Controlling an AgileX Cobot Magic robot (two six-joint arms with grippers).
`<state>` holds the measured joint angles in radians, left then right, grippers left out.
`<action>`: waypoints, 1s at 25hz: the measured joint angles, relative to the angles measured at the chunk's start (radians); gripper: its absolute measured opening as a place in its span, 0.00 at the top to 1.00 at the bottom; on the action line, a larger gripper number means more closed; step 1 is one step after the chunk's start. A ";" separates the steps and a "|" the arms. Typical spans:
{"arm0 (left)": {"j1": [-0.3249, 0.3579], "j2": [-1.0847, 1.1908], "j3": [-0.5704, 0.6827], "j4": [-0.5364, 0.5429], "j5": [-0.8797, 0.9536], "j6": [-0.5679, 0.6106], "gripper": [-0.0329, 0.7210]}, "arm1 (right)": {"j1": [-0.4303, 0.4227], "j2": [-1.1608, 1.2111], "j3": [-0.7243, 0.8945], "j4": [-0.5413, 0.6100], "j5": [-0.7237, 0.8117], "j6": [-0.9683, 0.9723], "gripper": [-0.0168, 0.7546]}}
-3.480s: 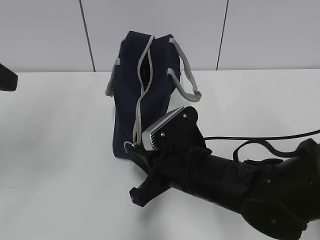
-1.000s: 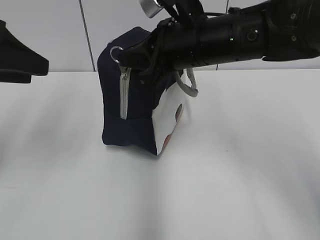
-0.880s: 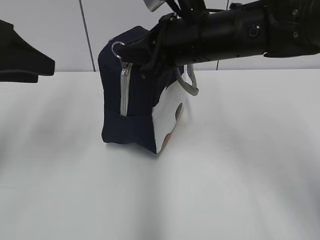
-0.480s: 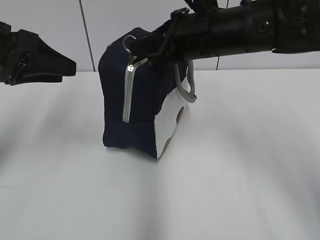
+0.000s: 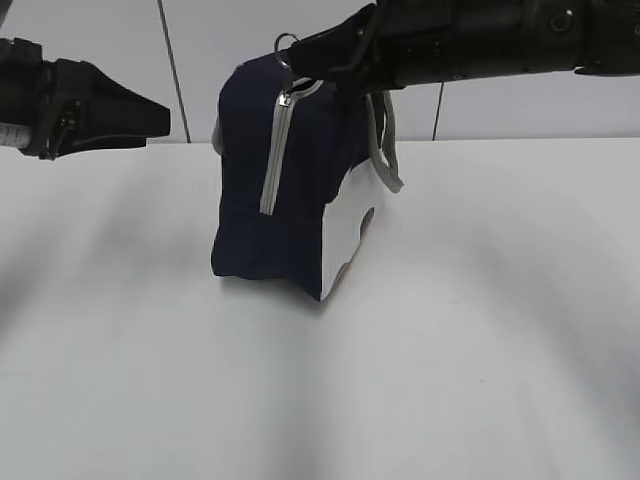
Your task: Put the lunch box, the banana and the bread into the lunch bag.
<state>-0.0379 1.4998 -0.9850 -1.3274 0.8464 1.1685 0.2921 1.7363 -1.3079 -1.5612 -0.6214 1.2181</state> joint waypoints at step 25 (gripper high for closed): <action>0.000 0.164 0.000 -0.299 0.140 0.483 0.47 | -0.004 0.019 -0.003 -0.046 -0.100 0.099 1.00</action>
<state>-0.0379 1.6642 -0.9850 -1.6263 0.9860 1.6517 0.2883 1.7552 -1.3113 -1.6076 -0.7214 1.3172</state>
